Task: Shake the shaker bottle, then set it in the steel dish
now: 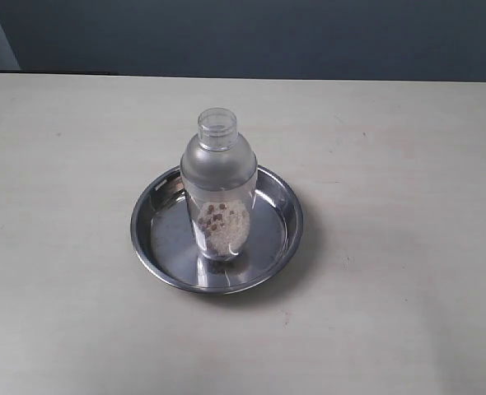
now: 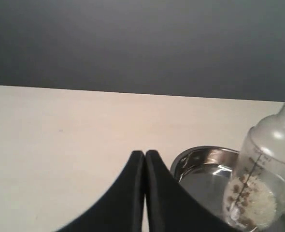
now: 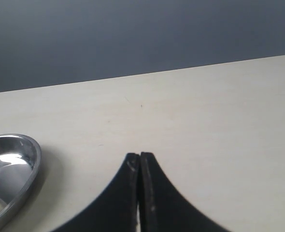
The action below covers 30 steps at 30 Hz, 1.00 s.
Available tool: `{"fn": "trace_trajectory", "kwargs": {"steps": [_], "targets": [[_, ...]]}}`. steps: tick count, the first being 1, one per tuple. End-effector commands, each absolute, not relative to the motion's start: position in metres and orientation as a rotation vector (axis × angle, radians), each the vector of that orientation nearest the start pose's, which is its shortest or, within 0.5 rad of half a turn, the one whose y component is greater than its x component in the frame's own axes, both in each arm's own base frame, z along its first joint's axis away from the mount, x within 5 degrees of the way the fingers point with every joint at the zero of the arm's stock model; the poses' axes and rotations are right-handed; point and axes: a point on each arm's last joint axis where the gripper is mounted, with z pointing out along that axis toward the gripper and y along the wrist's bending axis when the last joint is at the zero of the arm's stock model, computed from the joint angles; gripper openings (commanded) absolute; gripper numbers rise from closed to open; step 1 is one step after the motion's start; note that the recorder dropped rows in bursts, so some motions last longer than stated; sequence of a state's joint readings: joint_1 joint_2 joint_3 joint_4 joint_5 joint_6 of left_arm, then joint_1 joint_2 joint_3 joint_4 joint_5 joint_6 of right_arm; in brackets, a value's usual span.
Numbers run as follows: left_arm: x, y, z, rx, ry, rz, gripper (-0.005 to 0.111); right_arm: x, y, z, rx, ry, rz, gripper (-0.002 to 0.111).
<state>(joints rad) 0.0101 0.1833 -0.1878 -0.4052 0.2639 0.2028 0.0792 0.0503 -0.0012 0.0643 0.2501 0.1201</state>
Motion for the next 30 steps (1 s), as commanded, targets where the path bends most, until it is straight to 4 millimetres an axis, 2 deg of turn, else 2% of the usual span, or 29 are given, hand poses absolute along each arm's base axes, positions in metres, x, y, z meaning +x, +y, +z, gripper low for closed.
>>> {"fn": "trace_trajectory", "kwargs": {"steps": [1,6,10,19,30], "targets": [[0.06,-0.005,0.22,-0.163,1.73,-0.186,0.0,0.059,0.006,0.189,0.075,1.773,0.201,-0.001],[0.057,0.0,0.201,-0.276,1.742,-0.173,0.0,0.059,0.006,0.189,0.075,1.773,0.201,-0.001],[0.057,0.0,0.188,-0.279,1.761,-0.172,0.0,0.059,0.006,0.189,0.075,1.773,0.201,-0.001],[0.056,0.001,0.193,-0.229,1.692,-0.114,0.0,0.059,0.006,0.189,0.075,1.775,0.201,-0.001],[0.056,0.002,0.193,-0.196,1.698,-0.067,0.0,0.059,0.006,0.189,0.075,1.775,0.201,-0.001]]}}
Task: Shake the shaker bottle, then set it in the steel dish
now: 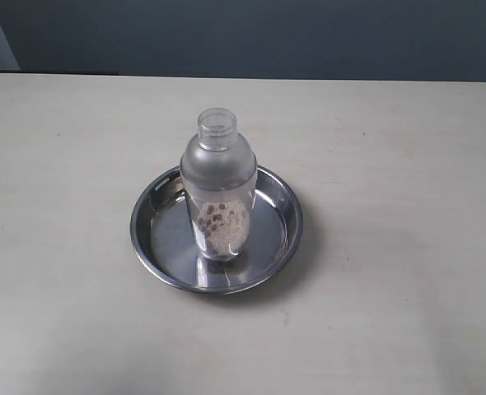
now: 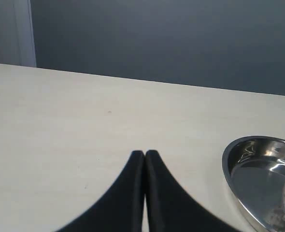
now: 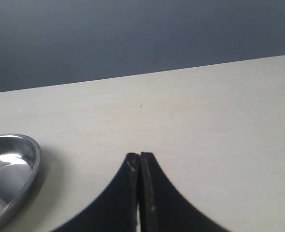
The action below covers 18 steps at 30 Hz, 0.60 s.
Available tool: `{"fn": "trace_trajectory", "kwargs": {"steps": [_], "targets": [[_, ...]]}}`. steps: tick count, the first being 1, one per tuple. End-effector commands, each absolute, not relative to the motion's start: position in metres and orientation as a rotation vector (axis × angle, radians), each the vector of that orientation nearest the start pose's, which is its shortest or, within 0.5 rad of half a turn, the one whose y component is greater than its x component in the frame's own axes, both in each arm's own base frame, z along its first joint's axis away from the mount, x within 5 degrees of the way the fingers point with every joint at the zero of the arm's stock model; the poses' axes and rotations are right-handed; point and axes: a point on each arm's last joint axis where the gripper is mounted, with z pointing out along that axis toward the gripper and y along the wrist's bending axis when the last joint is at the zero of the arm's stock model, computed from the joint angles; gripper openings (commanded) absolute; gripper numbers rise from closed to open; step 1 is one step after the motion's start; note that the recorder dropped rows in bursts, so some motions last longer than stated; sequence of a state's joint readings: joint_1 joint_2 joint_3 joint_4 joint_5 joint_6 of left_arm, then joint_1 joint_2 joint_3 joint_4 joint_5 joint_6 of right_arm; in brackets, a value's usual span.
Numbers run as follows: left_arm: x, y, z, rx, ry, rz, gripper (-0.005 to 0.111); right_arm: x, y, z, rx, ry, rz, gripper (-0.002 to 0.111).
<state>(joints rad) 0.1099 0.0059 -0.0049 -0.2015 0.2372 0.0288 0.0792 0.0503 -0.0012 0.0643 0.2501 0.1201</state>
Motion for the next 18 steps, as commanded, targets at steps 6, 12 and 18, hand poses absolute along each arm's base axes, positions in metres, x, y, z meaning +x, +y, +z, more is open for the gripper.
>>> {"fn": "trace_trajectory", "kwargs": {"steps": [6,12,18], "targets": [[0.0556,0.0025,0.1928,-0.19,1.698,-0.06,0.0,0.0587,0.0061,0.1889,0.075,1.774,0.201,-0.001],[0.0556,0.0025,0.1926,-0.19,1.7,-0.06,0.0,0.0587,0.0061,0.1889,0.075,1.774,0.201,-0.001],[0.0556,0.0025,0.1926,-0.19,1.7,-0.06,0.0,0.0586,0.0061,0.1887,0.075,1.776,0.201,-0.001]]}}
